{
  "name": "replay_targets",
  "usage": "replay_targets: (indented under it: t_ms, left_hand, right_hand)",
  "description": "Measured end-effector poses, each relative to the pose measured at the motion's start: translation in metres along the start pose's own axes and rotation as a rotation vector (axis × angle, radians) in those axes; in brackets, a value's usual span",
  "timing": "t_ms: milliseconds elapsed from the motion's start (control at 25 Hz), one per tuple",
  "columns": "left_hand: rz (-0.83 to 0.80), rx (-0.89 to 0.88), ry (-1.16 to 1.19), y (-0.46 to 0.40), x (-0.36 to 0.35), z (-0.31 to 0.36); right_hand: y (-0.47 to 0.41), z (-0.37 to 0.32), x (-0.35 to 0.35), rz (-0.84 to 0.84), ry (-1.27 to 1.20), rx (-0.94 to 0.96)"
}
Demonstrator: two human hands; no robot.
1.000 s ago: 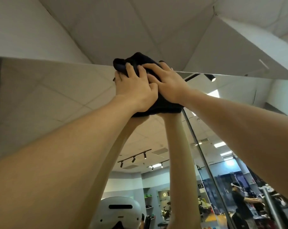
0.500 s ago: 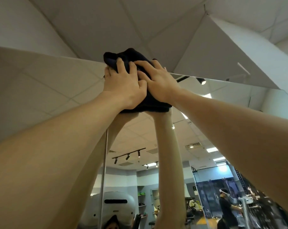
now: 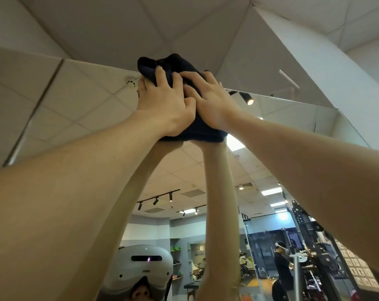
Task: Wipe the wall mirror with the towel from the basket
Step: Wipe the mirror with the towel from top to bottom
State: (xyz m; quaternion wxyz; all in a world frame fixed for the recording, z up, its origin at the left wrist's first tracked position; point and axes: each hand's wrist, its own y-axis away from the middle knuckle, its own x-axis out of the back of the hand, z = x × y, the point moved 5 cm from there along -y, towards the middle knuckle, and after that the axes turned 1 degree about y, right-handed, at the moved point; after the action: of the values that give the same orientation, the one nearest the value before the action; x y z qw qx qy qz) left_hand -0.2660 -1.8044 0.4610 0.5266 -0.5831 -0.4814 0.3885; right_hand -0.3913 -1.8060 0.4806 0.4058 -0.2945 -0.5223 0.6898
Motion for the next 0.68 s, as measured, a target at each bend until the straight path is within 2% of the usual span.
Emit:
replay_targets:
  t_ms: [440,680]
  left_hand:
    - [0.038,0.004,-0.046,-0.023,-0.028,0.088]
    - [0.023,-0.056,-0.003,-0.043,-0.054,0.168]
  right_hand:
    - [0.011,0.087,0.042,0.010,0.008,0.024]
    - [0.034,0.163,0.078,0.031,0.030,-0.025]
